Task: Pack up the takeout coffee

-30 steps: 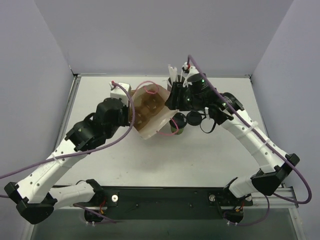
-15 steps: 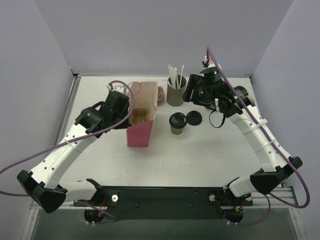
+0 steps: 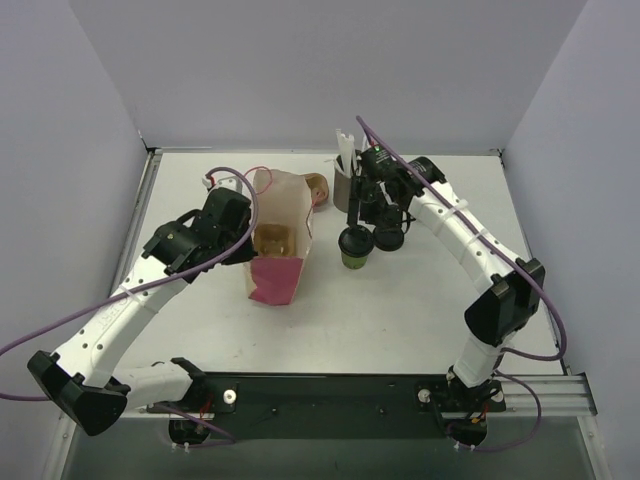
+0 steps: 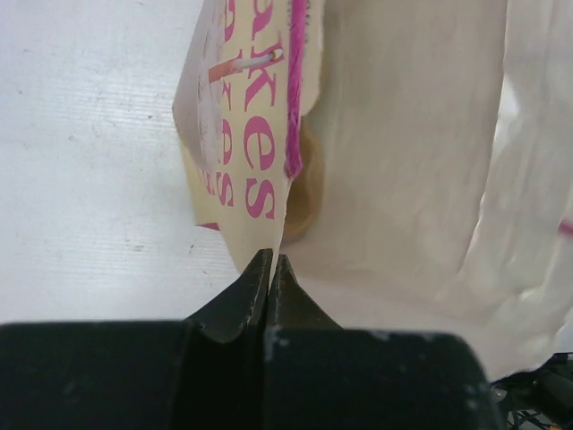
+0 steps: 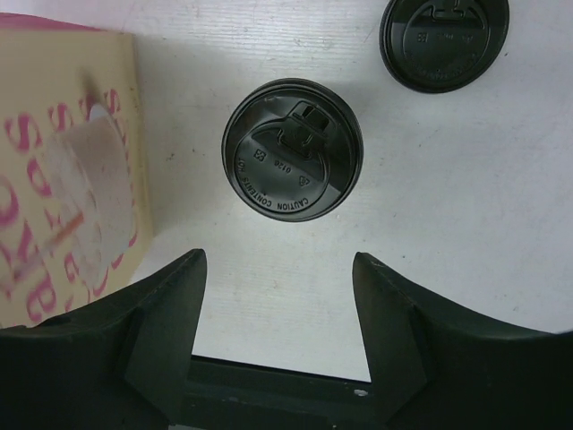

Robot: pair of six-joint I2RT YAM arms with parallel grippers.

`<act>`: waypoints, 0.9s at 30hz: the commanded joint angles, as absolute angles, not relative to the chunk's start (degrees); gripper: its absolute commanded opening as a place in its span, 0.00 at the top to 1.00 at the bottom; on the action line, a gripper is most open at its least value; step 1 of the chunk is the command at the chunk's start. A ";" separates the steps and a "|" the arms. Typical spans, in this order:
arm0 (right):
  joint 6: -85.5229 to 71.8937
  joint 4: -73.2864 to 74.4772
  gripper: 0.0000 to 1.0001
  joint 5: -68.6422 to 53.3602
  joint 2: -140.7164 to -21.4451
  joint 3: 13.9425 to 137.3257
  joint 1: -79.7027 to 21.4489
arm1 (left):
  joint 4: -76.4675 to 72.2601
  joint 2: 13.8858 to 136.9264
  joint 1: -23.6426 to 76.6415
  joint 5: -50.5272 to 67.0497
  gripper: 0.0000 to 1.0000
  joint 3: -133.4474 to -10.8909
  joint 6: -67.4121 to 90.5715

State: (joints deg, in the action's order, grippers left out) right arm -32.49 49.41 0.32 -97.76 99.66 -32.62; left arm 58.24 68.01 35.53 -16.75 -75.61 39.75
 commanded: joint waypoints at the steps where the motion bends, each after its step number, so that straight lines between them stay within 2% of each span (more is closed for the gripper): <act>1: -30.59 55.72 0.34 0.44 -102.21 103.80 -33.04 | 55.72 68.55 35.24 -16.35 1.00 -80.06 38.06; 7: -29.45 55.90 0.20 0.70 -105.90 105.29 -33.22 | 52.91 67.41 35.16 -16.87 1.00 -78.84 35.07; 12: -27.69 54.41 0.18 0.61 -107.05 104.07 -33.14 | 52.38 66.18 34.54 -17.93 1.00 -78.22 32.87; 16: -26.28 51.94 0.26 2.63 -106.00 103.27 -31.91 | 52.73 66.01 33.49 -17.23 1.00 -78.40 31.91; 18: -26.28 51.77 0.35 2.64 -105.91 103.10 -30.86 | 52.91 65.92 33.14 -16.96 1.00 -78.40 31.56; 19: -26.19 51.51 0.46 2.20 -106.26 103.36 -30.07 | 52.82 65.83 32.96 -16.79 1.00 -78.40 31.47; 20: -25.93 51.33 0.49 1.24 -106.69 103.53 -30.06 | 52.82 65.66 32.70 -16.44 1.00 -78.31 31.38; 27: -25.31 47.56 0.49 0.44 -109.16 101.87 -30.24 | 52.56 65.83 31.55 -15.21 1.00 -78.14 30.85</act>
